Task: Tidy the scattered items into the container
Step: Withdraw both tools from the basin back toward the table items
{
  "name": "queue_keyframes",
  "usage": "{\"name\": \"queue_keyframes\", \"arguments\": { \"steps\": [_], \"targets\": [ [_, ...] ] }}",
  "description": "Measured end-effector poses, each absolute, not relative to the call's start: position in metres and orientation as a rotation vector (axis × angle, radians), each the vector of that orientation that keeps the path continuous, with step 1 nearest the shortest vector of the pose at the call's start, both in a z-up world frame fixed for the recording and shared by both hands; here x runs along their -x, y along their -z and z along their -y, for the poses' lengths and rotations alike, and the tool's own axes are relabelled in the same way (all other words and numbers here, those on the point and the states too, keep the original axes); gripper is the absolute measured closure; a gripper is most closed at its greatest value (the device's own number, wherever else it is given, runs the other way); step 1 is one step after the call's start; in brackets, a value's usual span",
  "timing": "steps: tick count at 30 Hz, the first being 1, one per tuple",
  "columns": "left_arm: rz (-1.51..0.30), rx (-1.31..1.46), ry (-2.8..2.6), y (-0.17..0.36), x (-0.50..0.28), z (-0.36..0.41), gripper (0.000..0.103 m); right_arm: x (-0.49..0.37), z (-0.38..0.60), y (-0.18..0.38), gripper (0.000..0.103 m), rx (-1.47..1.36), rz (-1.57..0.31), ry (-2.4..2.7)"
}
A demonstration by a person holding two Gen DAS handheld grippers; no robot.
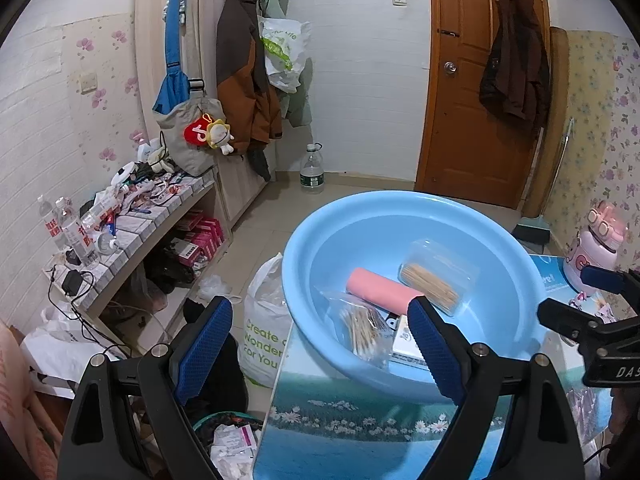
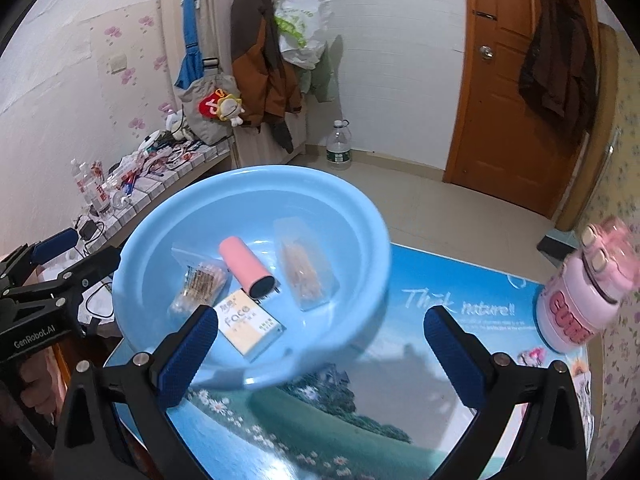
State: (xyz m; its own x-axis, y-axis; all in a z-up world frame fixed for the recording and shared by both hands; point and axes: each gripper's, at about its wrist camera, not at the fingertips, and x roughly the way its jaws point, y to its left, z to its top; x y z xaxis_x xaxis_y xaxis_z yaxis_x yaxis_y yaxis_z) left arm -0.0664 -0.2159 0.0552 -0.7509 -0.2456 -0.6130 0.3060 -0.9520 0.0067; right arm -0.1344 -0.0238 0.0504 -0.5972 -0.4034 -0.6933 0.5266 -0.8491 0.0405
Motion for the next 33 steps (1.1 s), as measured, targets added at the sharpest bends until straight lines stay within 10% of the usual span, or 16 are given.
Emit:
{"name": "queue_keyframes", "arguments": {
  "steps": [33],
  "targets": [
    [-0.085, -0.994, 2.767, -0.054, 0.038, 0.149, 0.014, 0.058, -0.130, -0.025, 0.000, -0.959, -0.198, 2.605]
  ]
}}
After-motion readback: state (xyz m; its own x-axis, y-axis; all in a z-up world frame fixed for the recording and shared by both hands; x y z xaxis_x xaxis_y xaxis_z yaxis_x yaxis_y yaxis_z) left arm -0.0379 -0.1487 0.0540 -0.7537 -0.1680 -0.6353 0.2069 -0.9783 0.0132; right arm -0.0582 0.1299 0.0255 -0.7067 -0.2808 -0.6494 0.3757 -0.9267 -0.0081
